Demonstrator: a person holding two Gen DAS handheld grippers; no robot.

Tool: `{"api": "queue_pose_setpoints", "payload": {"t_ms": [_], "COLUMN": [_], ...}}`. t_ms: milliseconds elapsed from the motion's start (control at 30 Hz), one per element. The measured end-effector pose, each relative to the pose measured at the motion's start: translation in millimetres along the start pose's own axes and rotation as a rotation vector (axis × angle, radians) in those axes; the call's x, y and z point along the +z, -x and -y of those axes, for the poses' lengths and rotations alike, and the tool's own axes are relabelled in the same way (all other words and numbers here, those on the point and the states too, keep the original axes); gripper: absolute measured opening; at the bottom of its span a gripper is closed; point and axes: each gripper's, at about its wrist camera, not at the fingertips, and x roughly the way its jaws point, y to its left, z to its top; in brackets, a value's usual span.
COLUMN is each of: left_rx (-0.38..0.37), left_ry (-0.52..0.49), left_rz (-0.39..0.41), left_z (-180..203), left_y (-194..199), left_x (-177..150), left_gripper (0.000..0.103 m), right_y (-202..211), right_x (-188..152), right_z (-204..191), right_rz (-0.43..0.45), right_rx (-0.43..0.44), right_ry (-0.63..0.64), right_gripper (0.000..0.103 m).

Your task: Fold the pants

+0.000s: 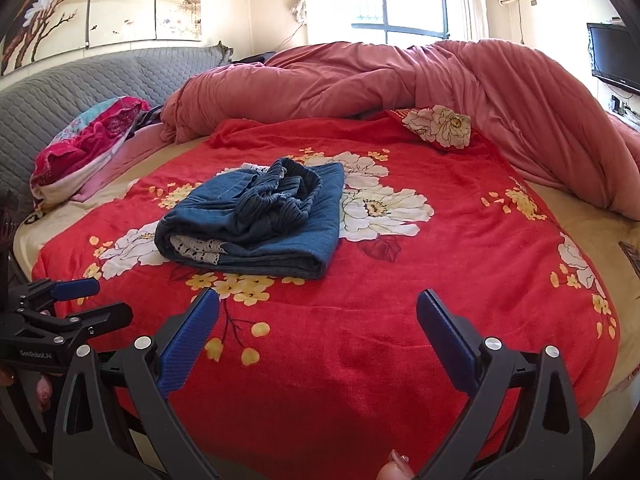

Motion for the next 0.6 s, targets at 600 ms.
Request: {"api": "queue_pose_setpoints", "payload": {"t_ms": [600], "left_rx": [0.019], "left_ry": [0.008], "left_rz": [-0.026], "left_z": [-3.5], "left_y": [-10.0], "left_x": [-3.5], "left_gripper": [0.093], "right_y": [-12.9], "right_x": [-6.2], "right_z": [1.2], "right_rz": [-0.027], "right_rx": [0.014], "right_ry": [0.001], "right_gripper": [0.098]}}
